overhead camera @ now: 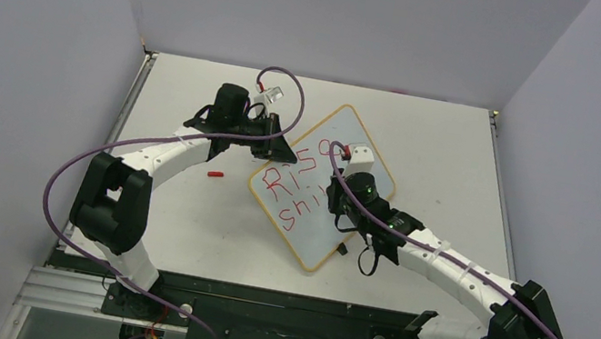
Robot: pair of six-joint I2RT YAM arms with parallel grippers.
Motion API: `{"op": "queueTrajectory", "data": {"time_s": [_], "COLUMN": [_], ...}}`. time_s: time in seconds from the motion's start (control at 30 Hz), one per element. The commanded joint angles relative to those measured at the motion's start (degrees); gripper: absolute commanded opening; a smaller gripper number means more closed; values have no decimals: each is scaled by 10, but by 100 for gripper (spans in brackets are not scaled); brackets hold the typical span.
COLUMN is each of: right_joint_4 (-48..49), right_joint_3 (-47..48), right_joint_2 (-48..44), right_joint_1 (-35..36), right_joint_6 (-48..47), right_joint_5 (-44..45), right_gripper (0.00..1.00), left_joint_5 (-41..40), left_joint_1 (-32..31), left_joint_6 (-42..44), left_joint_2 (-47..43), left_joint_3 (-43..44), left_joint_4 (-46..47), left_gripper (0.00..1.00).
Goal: Write a sentence on the whiteboard
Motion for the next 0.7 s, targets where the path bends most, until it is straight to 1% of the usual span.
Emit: {"op": "queueTrajectory", "data": {"time_s": [0.0,0.67], "right_joint_4": [0,6], "right_joint_3": [15,81], "right_joint_2": [1,51], "right_joint_1": [-2,-5], "right_joint_6": [4,-11], "right_joint_5": [-4,6], "right_gripper": [0,0], "left_joint_5": [-8,-8], "left_joint_1": [6,6], "left_joint_6": [16,18], "left_joint_2": [-27,-26], "left_joint_3": [8,8], "left_joint_4": [28,29], "left_gripper": [0,0]}}
